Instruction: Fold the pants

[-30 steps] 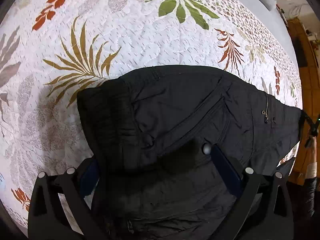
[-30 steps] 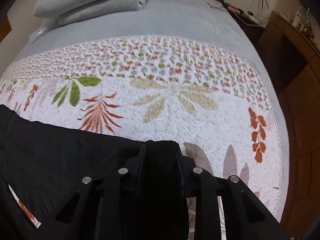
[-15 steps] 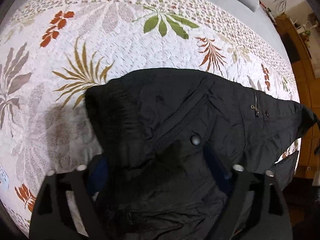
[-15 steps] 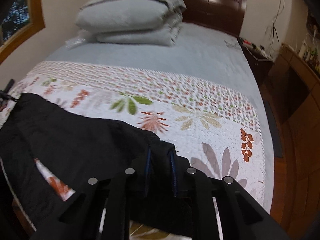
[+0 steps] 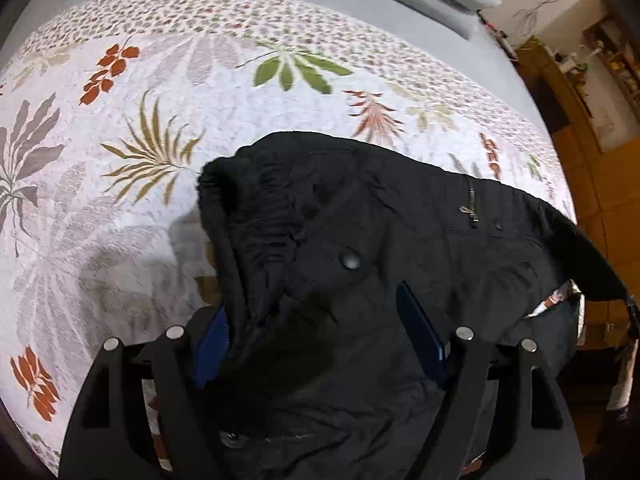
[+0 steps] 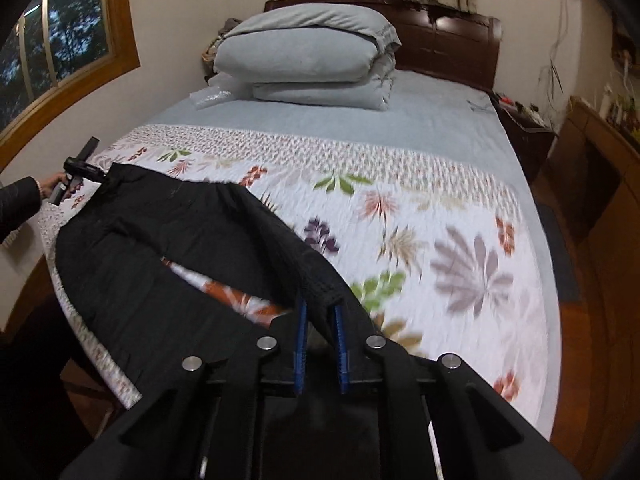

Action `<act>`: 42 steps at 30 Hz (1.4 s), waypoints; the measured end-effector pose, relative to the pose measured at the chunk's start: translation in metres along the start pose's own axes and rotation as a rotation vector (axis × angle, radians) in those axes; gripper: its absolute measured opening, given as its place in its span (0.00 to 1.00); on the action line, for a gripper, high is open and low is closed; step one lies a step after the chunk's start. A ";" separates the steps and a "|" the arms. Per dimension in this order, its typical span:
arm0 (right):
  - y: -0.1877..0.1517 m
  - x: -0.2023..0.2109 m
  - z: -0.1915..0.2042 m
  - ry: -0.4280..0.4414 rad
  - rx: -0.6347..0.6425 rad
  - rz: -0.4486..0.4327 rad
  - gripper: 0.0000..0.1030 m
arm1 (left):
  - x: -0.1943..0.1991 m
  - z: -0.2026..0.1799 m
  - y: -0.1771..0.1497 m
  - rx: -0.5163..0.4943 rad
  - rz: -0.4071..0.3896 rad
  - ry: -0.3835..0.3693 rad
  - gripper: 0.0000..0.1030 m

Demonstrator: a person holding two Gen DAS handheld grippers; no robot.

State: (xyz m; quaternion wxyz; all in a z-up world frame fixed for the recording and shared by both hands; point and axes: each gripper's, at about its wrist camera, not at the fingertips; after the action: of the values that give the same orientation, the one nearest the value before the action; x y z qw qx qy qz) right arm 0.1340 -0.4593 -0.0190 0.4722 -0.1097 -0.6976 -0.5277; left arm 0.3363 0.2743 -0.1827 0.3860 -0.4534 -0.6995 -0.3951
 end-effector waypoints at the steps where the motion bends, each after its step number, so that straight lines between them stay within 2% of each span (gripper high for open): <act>1: -0.009 0.003 0.001 0.006 -0.018 -0.002 0.11 | 0.001 -0.002 -0.004 -0.006 -0.005 -0.004 0.75; 10: -0.095 0.026 0.005 0.027 -0.221 0.002 0.11 | 0.023 -0.002 -0.053 0.001 -0.059 -0.078 0.75; 14: -0.126 0.023 0.005 0.025 -0.294 0.023 0.11 | 0.036 0.015 -0.078 0.052 -0.102 -0.112 0.75; 17: -0.148 0.017 0.000 0.025 -0.362 0.031 0.11 | 0.033 0.032 -0.094 0.104 -0.089 -0.118 0.75; 23: -0.192 -0.030 0.001 0.030 -0.436 0.172 0.12 | 0.030 0.048 -0.107 0.154 -0.111 -0.125 0.76; 26: -0.200 -0.043 0.003 0.029 -0.462 0.213 0.17 | 0.032 0.048 -0.107 0.137 -0.134 -0.118 0.79; 27: -0.198 -0.043 0.004 0.015 -0.469 0.231 0.28 | 0.032 0.047 -0.106 0.129 -0.138 -0.117 0.79; 28: -0.193 -0.041 0.006 0.000 -0.472 0.255 0.45 | 0.032 0.048 -0.105 0.125 -0.140 -0.121 0.79; 30: -0.178 -0.031 0.014 -0.056 -0.430 0.270 0.62 | 0.032 0.049 -0.104 0.123 -0.147 -0.135 0.79; 33: -0.132 -0.011 0.027 -0.113 -0.352 0.228 0.65 | 0.033 0.049 -0.105 0.121 -0.167 -0.165 0.80; 34: -0.106 -0.006 0.034 -0.102 -0.322 0.185 0.68 | 0.033 0.048 -0.105 0.121 -0.171 -0.170 0.84; 35: -0.086 -0.006 0.041 -0.081 -0.290 0.153 0.70 | 0.035 0.048 -0.105 0.123 -0.186 -0.168 0.91; 37: -0.022 -0.021 0.070 -0.027 -0.143 0.093 0.80 | 0.038 0.043 -0.105 0.108 -0.208 -0.168 0.91; 38: 0.007 -0.034 0.086 0.010 -0.067 0.072 0.81 | 0.041 0.041 -0.104 0.093 -0.217 -0.176 0.91; 40: 0.077 -0.078 0.132 0.136 0.095 0.031 0.81 | 0.044 0.037 -0.099 0.078 -0.226 -0.161 0.91; 42: 0.128 -0.124 0.172 0.253 0.202 0.012 0.80 | 0.046 0.036 -0.092 0.057 -0.223 -0.134 0.91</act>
State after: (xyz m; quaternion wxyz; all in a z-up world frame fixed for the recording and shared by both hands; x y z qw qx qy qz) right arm 0.1898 -0.2180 -0.0336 0.5682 0.0015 -0.6814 -0.4614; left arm 0.2295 0.2964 -0.1739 0.3048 -0.3868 -0.7809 -0.3843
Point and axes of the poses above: each gripper's, at about its wrist camera, not at the fingertips, and x roughly against the way its jaws point, z to its left, y to its top, and after that the axes turned 9 degrees about x, right-handed
